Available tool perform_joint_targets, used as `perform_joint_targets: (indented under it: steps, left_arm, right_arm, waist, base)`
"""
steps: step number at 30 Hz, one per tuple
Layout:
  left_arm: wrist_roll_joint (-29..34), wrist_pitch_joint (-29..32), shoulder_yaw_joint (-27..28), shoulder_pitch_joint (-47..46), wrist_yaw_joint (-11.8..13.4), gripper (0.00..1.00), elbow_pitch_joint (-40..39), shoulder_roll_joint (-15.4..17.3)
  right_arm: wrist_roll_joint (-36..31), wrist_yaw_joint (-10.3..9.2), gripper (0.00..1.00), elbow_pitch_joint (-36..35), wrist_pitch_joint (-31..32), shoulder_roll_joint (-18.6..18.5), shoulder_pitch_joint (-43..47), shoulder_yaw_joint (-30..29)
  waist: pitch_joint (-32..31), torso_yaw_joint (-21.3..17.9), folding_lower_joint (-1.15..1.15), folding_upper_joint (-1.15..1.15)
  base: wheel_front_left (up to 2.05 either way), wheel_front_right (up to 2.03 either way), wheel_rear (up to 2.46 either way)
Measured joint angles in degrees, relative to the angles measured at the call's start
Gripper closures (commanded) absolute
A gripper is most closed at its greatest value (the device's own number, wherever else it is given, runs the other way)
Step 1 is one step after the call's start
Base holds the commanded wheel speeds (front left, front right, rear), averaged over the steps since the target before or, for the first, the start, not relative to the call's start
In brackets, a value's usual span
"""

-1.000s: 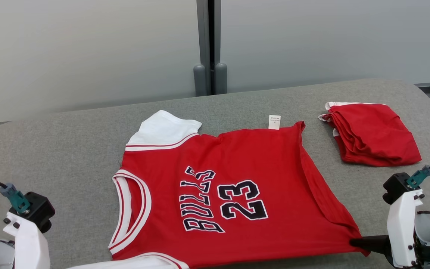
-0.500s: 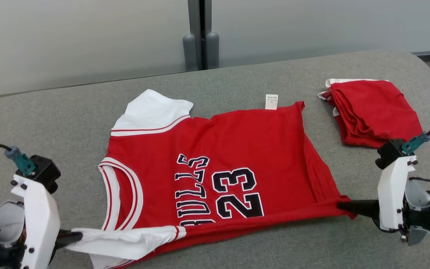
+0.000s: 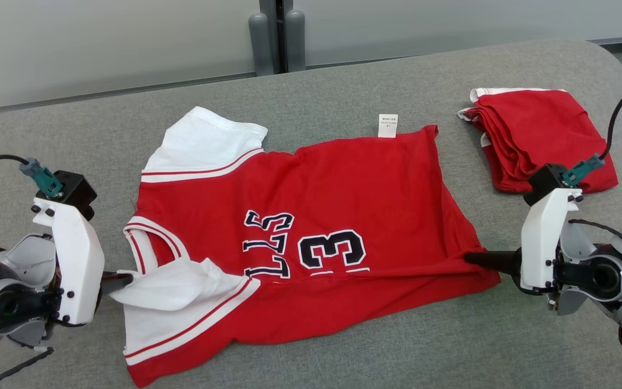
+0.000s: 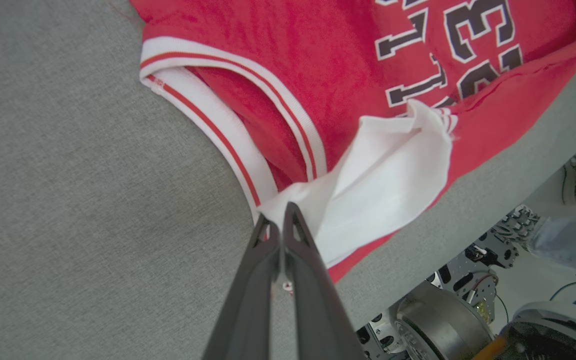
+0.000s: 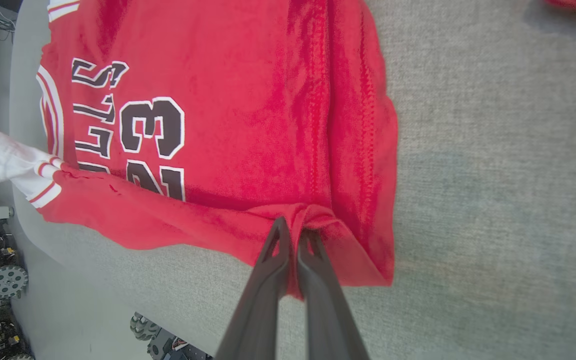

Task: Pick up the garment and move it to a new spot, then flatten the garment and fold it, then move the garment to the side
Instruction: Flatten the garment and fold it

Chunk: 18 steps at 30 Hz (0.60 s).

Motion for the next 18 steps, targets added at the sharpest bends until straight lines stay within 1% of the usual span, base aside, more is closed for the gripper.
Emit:
perform_joint_targets:
  steps: [1,2,3,4,5,6,10,11,14,18]
  left_arm:
    - [0.24,-0.38,0.05,-0.23,-0.38,1.00,1.14,-0.37]
    - [0.37,-0.99,0.21,-0.33,-0.60,1.00,2.19,-0.87]
    - [0.47,-1.55,0.33,-0.38,-0.98,1.00,3.21,-1.36]
    - [0.55,-2.03,0.35,-0.38,-1.25,0.75,4.03,-1.91]
    - [0.68,-2.43,0.34,-0.38,-1.51,0.19,4.88,-2.43]
    - [0.74,-3.13,0.37,-0.37,-1.93,0.02,5.71,-3.01]
    - [1.04,-6.02,0.64,-0.07,-3.08,0.00,8.17,-4.76]
    - [1.75,-8.04,0.94,0.19,-3.60,0.00,9.09,-5.22]
    - [2.75,-11.72,1.64,0.99,-4.45,0.00,9.50,-5.10]
    - [6.13,-19.37,3.05,2.36,-4.32,0.00,8.16,-4.12]
  right_arm:
    - [-0.02,0.00,0.84,0.64,0.01,0.59,-0.24,-0.11]
    - [-0.16,0.00,0.71,1.13,0.00,1.15,-0.48,-0.22]
    - [-0.23,0.00,0.55,1.54,0.00,1.62,-0.69,-0.33]
    - [-0.25,0.00,0.00,1.94,-0.13,2.04,-0.84,-0.53]
    - [-0.30,0.00,0.00,2.31,-0.37,2.42,-0.86,-0.67]
    - [-0.30,0.00,0.00,2.64,-0.58,2.68,-0.85,-0.80]
    - [-0.38,0.00,0.00,3.56,-2.30,3.02,-0.69,-1.70]
    - [-0.51,-0.01,0.00,3.71,-4.34,2.89,-0.58,-2.71]
    - [-0.96,-0.02,0.00,2.54,-9.36,2.29,0.57,-4.74]
    - [-3.46,-0.04,0.00,-1.24,-20.69,1.26,2.99,-8.06]
  waist:
    - [0.02,-0.05,0.00,0.00]
    - [-0.03,-0.08,0.00,0.00]
    - [-0.11,-0.09,0.00,0.00]
    - [-0.17,-0.07,0.00,0.00]
    - [-0.26,-0.02,0.00,0.00]
    - [-0.37,0.04,0.00,0.00]
    - [-1.20,0.36,0.00,0.00]
    - [-1.77,0.57,0.00,0.00]
    - [-2.80,0.94,0.00,0.00]
    - [-4.26,1.50,0.00,0.00]
  base:
    - [0.00,0.00,0.00]
    - [0.00,0.00,0.00]
    - [0.00,0.00,0.00]
    - [0.00,0.00,0.00]
    - [0.00,0.00,0.00]
    - [0.00,0.00,0.00]
    - [0.00,0.00,0.00]
    - [0.00,0.00,0.00]
    - [0.00,0.00,0.00]
    - [0.00,0.00,0.00]
